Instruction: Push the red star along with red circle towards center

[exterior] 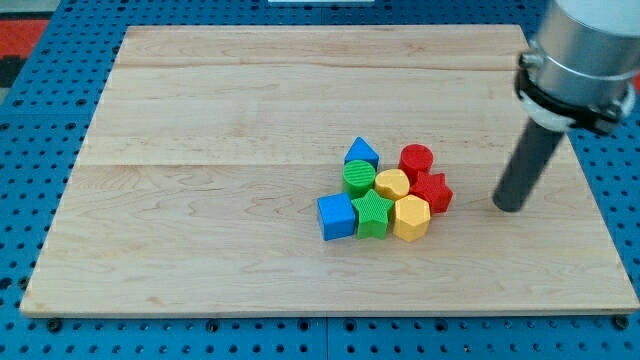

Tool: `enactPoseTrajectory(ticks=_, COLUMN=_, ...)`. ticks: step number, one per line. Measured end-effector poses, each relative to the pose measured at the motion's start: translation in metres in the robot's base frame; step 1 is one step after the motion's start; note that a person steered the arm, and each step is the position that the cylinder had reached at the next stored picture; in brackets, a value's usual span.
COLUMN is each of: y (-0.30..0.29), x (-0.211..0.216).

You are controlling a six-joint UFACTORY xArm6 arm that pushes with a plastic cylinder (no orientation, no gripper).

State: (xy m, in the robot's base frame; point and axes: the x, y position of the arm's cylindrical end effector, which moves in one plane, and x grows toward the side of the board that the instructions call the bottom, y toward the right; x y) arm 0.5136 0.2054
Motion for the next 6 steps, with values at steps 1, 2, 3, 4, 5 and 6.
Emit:
enactPoseTrajectory(ticks=1, y=-0.010, x=0.015)
enactPoseTrajectory(ticks=2, y=-0.036, x=0.006)
enactPoseTrajectory(ticks=3, y=-0.059, x=0.002)
enactPoseTrajectory(ticks=4, y=-0.061, x=0.034)
enactPoseTrajectory(ticks=5, y=-0.076, x=0.005)
enactPoseTrajectory(ticks=6, y=-0.076, x=-0.033)
